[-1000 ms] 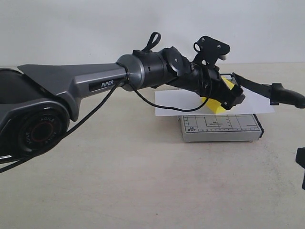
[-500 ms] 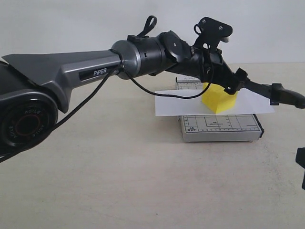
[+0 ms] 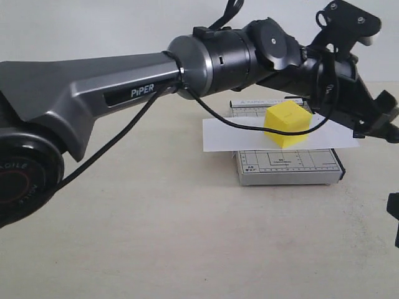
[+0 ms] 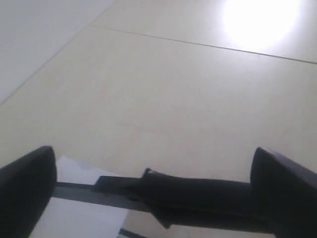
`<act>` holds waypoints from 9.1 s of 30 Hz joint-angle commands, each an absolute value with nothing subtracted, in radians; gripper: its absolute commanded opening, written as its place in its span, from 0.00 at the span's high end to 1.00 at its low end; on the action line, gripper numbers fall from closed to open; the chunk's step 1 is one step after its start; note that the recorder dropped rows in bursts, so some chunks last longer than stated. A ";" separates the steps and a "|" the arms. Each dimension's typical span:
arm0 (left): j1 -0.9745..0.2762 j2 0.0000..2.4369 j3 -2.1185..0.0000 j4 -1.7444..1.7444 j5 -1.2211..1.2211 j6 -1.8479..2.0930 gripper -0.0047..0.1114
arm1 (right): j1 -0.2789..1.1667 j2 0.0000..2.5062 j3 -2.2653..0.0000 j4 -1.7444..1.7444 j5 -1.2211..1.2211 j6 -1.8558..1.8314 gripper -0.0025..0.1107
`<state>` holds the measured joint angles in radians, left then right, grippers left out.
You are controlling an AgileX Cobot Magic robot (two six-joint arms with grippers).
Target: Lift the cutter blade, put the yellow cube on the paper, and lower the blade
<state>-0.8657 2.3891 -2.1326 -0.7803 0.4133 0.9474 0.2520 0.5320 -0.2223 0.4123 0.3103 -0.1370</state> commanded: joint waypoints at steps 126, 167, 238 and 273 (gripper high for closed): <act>0.140 0.320 -0.390 -1.641 0.191 1.486 0.92 | 0.250 0.534 -0.221 0.421 0.311 -0.138 0.98; -0.009 0.000 0.000 -1.573 0.078 1.354 0.92 | 0.040 1.491 -1.075 0.123 0.741 -0.152 0.60; -0.009 0.000 0.000 -1.573 0.077 1.354 0.92 | 0.040 0.601 -0.709 0.317 0.457 -0.176 0.97; -0.009 0.000 0.000 -1.573 0.077 1.354 0.92 | -0.040 0.018 0.000 0.070 0.325 -0.016 0.98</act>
<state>-0.0006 0.0036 -0.0029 -1.5740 0.0703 1.3623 -0.0290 0.0869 -0.0021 0.1983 0.2496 -0.1270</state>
